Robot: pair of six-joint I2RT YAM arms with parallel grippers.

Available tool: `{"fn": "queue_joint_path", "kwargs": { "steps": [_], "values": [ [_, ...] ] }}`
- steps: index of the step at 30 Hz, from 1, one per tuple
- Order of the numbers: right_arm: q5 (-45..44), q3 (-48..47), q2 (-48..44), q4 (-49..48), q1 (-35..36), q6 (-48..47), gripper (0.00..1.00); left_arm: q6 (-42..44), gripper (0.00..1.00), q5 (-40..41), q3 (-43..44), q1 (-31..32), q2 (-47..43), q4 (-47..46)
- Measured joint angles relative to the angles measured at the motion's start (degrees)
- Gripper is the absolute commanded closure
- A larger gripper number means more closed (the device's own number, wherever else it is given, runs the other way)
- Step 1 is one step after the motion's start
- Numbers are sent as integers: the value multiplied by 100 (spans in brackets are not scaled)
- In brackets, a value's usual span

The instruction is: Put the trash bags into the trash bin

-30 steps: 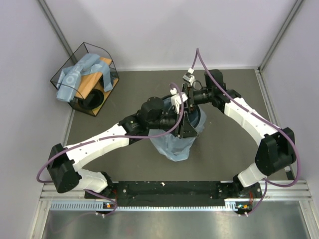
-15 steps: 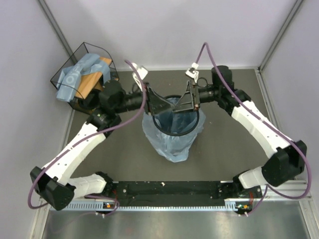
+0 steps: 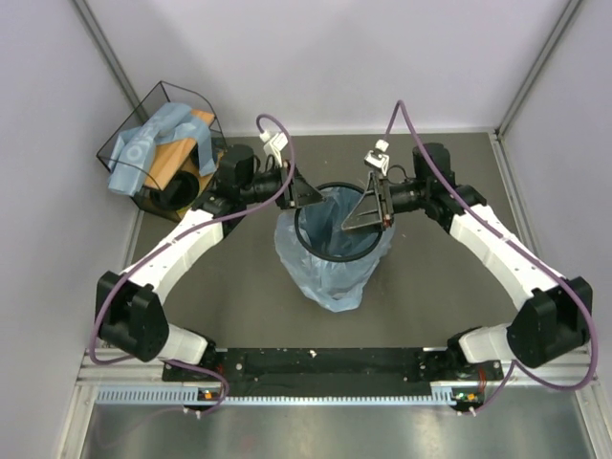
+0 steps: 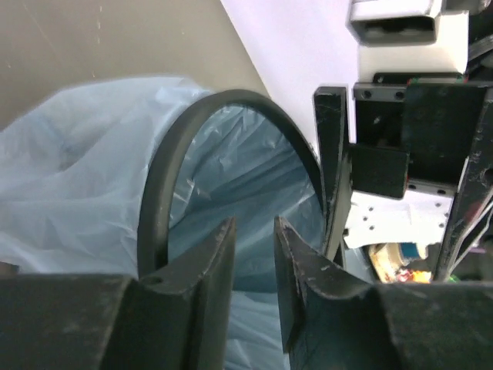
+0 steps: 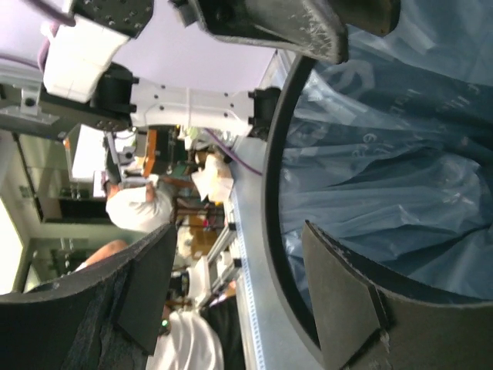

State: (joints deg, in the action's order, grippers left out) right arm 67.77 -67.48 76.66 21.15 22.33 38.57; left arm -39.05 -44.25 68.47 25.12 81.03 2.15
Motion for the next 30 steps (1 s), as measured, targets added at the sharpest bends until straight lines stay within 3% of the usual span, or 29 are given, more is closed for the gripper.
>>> {"fn": "queue_joint_path", "kwargs": {
  "steps": [6,9,13,16,17,19,20,23,30],
  "values": [
    [166,28,188,-129,-11,-92,33,-461,68,-251,-479,-146,22,-426],
    [195,17,199,-133,-11,-120,33,-476,61,-334,-476,-146,22,-448],
    [144,-203,284,13,-7,-214,29,-323,44,-481,-238,-140,26,-243],
    [81,-516,306,175,-4,-304,23,170,36,-520,389,-136,63,457],
    [72,-651,306,208,-7,-326,21,356,24,-509,623,-138,81,654],
    [26,-1034,291,240,-31,-422,14,909,16,-448,1246,-155,92,1248],
    [7,-1182,275,247,-74,-463,12,1174,3,-435,1545,-190,85,1521],
    [-79,-1550,164,256,-378,-610,1,2006,1,-391,2400,-417,74,2465],
    [-944,-2140,-122,1119,-1910,-1738,1,3309,1,127,3652,-1821,142,4509]
  ]
}}
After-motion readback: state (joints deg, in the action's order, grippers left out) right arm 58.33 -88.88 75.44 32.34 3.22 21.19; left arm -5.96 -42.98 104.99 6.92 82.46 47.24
